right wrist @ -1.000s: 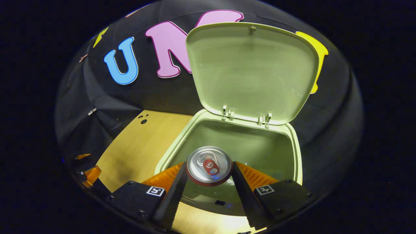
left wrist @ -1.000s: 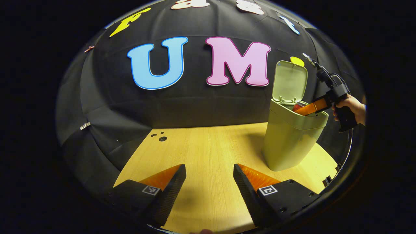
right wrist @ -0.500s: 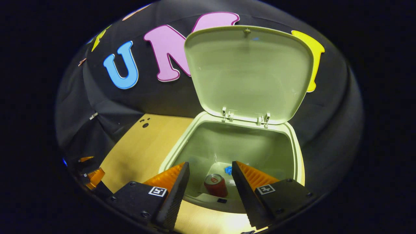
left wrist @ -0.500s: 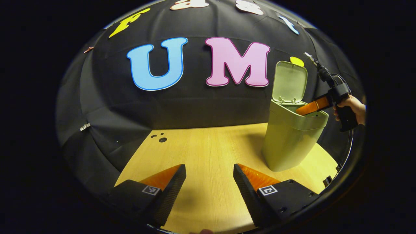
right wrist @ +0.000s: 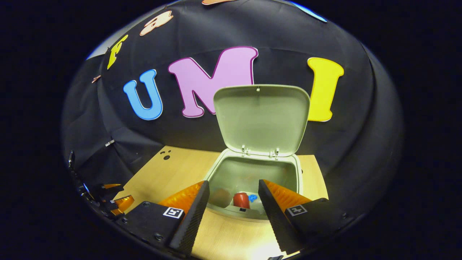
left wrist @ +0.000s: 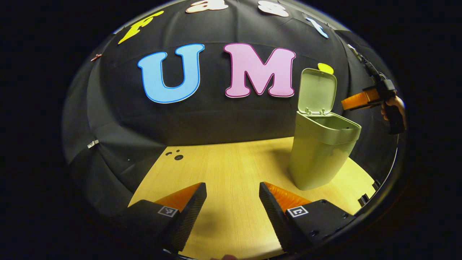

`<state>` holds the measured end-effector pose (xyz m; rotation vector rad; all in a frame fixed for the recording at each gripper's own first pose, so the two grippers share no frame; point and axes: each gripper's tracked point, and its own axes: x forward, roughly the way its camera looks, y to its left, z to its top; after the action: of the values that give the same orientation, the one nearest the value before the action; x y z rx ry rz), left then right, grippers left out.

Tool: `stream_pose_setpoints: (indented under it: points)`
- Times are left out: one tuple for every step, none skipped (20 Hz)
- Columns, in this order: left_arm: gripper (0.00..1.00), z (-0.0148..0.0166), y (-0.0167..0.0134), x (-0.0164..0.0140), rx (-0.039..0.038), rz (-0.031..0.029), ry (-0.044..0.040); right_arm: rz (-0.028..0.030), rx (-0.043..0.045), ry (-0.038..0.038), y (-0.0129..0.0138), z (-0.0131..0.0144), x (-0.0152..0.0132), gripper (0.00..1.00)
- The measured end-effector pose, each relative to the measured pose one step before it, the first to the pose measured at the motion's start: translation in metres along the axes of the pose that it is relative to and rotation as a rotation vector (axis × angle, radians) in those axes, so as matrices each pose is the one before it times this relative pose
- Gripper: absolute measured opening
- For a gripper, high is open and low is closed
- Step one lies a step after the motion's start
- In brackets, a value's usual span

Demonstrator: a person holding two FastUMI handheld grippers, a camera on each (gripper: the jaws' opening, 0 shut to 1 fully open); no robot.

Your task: Press the lid of the desktop garbage bin to open it, pick up the crumpled paper on the desktop and throw it into the bin, then pick up the pop can on the desktop and drop it into the bin, and finally close the garbage bin lid.

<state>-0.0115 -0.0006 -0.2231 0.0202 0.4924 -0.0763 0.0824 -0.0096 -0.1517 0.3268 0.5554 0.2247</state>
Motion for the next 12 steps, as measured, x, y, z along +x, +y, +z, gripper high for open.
stream_pose_setpoints:
  points:
    - [0.94,0.00089,-0.00125,0.00051,0.00166,-0.00442,-0.00148,0.00356,0.00048,-0.02123,0.00097,0.01015,-0.00552,0.88]
    - [0.94,-0.00056,-0.00184,0.00026,0.00248,-0.00403,-0.00235,0.00203,0.00137,-0.02238,0.00096,0.01060,-0.00391,0.88]
    - [0.94,0.00176,-0.00248,0.00010,0.00214,-0.00543,-0.00345,-0.00316,-0.00205,-0.02921,-0.00029,0.01195,-0.00447,0.89]
    - [0.94,0.00060,-0.00305,-0.00043,0.00199,-0.00609,-0.00521,-0.00262,-0.00708,-0.03553,-0.00574,0.01966,-0.00183,0.88]
    - [0.94,0.00117,-0.00220,-0.00067,-0.00002,-0.00452,-0.00297,-0.00414,-0.00679,-0.02832,-0.00065,0.01264,-0.00266,0.88]
    - [0.94,-0.00028,-0.00174,-0.00050,-0.00053,-0.00300,-0.00250,-0.00133,-0.00633,-0.02704,0.00062,0.01178,-0.00168,0.88]
    - [0.94,0.00062,-0.00195,-0.00057,-0.00104,-0.00353,-0.00199,-0.00100,-0.00522,-0.02445,-0.00012,0.01154,-0.00048,0.88]
    - [0.94,-0.00061,-0.00181,-0.00074,-0.00034,-0.00124,-0.00135,-0.00392,-0.00485,-0.02093,-0.00030,0.01007,0.00110,0.88]
    - [0.94,0.00020,-0.00150,-0.00038,-0.00201,-0.00028,-0.00061,0.00017,-0.00321,-0.02066,0.00002,0.01089,0.00076,0.88]
    - [0.94,-0.00080,-0.00025,-0.00041,-0.00383,0.00037,-0.00017,0.00018,-0.00204,-0.02206,0.00089,0.01156,0.00261,0.88]
    - [0.94,0.00045,-0.00098,-0.00086,-0.00516,0.00030,-0.00038,-0.00039,-0.00103,-0.01463,0.00028,0.00678,0.00382,0.88]
    - [0.94,-0.00053,-0.00026,-0.00067,-0.00498,0.00050,-0.00014,-0.00163,-0.00068,-0.01755,-0.00023,0.00927,0.00394,0.88]
